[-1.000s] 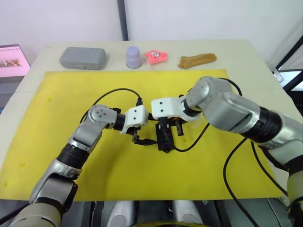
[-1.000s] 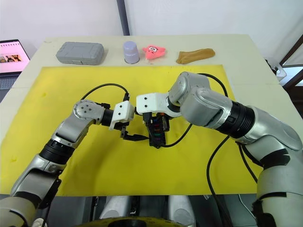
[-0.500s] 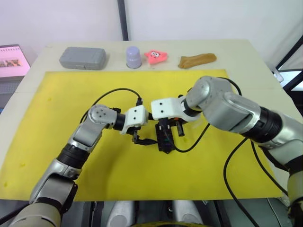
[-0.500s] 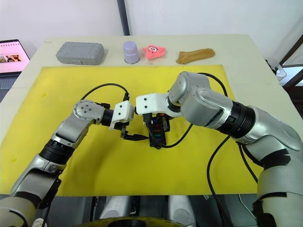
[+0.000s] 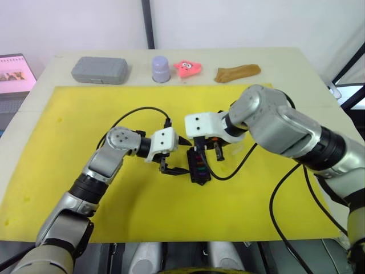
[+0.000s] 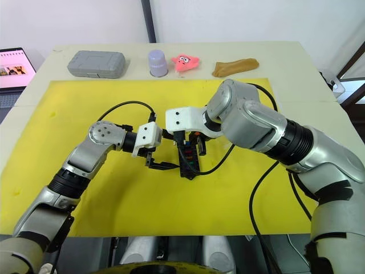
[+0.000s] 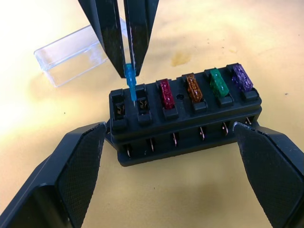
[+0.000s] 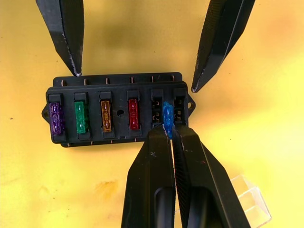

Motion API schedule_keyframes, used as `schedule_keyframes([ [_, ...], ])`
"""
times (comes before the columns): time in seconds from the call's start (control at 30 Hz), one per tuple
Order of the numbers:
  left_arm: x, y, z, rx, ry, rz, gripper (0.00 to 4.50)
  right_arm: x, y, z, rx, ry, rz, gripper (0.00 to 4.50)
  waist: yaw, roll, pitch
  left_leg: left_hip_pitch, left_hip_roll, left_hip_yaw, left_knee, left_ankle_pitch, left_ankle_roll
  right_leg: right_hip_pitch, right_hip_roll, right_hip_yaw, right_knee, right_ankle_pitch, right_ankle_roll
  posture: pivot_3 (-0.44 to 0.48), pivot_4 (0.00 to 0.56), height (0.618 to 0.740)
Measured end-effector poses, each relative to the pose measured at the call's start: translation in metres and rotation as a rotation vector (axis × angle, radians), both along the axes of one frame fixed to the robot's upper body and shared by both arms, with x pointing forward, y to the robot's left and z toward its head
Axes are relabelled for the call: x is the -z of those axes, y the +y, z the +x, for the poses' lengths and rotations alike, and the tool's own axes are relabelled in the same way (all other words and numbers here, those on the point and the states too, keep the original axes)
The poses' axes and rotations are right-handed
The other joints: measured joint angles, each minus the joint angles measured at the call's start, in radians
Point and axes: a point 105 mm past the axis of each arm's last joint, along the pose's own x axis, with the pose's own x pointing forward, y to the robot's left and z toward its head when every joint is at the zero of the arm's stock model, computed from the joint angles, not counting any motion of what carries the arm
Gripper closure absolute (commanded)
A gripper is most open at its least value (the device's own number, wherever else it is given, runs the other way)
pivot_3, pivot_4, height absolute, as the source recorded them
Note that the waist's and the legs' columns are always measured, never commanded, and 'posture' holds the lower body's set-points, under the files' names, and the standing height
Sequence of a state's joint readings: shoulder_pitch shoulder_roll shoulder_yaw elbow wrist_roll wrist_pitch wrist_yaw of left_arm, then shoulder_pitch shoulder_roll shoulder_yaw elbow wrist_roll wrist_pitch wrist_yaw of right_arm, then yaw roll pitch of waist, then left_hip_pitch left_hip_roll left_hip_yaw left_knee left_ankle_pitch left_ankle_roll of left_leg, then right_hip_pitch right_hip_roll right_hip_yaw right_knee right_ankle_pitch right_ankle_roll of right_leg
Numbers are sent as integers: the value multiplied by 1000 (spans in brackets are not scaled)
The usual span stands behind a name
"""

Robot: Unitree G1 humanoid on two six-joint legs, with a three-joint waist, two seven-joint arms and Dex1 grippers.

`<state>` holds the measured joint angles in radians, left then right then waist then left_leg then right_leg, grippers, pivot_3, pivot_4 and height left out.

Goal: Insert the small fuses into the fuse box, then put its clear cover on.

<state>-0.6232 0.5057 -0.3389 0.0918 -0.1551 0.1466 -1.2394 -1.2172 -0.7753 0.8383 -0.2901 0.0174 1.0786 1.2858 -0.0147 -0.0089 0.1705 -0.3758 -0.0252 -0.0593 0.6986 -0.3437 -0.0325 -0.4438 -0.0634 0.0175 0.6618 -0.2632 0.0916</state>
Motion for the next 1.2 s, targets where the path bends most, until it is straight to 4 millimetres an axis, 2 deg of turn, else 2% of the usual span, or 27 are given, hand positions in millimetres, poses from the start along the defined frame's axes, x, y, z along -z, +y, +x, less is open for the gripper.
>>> schedule_keyframes([
  [0.33, 1, 1, 1, -2, -3, 5, 0, 9, -2, -2, -10, 22, -5, 4488, 0, 0, 0, 0, 0, 0, 0, 0, 0, 0, 0, 0, 0, 0, 0, 0, 150, 740],
  [1.2, 2, 1, 1, -8, -5, 9, 0, 11, -1, 3, -57, -2, -41, 4488, 0, 0, 0, 0, 0, 0, 0, 0, 0, 0, 0, 0, 0, 0, 0, 0, 150, 740],
])
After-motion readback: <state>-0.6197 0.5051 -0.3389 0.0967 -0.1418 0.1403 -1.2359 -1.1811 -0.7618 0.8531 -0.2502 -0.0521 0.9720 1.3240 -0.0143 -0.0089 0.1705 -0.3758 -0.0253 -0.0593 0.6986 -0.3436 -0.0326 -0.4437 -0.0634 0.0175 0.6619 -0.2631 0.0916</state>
